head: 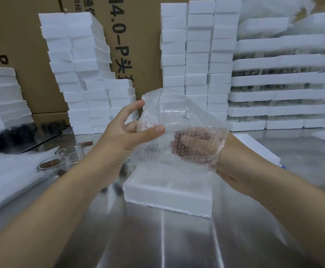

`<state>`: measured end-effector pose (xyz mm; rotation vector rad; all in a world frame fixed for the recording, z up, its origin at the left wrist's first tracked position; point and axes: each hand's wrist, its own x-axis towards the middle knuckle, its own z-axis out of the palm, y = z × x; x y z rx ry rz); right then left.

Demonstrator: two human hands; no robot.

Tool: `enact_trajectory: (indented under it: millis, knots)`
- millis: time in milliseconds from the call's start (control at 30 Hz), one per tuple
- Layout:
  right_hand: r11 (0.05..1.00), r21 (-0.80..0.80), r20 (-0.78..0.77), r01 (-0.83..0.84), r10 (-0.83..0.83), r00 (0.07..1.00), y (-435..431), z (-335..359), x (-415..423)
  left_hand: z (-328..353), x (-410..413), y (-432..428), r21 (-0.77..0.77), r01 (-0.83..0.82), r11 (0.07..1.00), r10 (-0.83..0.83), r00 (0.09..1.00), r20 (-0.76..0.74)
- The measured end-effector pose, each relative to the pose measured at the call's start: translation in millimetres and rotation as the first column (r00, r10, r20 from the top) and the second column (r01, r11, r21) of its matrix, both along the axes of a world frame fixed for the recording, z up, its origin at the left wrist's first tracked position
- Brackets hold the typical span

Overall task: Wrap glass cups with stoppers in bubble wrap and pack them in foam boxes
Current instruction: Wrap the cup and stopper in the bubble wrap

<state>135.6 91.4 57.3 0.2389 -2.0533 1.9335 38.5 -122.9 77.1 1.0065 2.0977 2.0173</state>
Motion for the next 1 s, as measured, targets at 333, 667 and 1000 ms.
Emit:
enact_trajectory:
  millis: [333, 667, 1000]
  knots:
    - [0.985, 0.139, 0.029, -0.098, 0.095, 0.995, -4.3, 0.5, 5.0, -4.1, 7.7, 8.4, 0.072, 0.053, 0.996, -0.055, 0.998, 0.029]
    - [0.996, 0.086, 0.125, 0.008, -0.019, 0.992, -6.4, -3.0, 3.6, -2.7, -2.0, 3.7, 0.148, 0.076, 0.986, -0.087, 0.994, 0.07]
    - [0.981, 0.007, 0.075, -0.194, 0.193, 0.978, -9.3, -4.8, 8.6, -16.1, -0.3, 17.1, 0.119, 0.093, 0.989, -0.09, 0.996, -0.031]
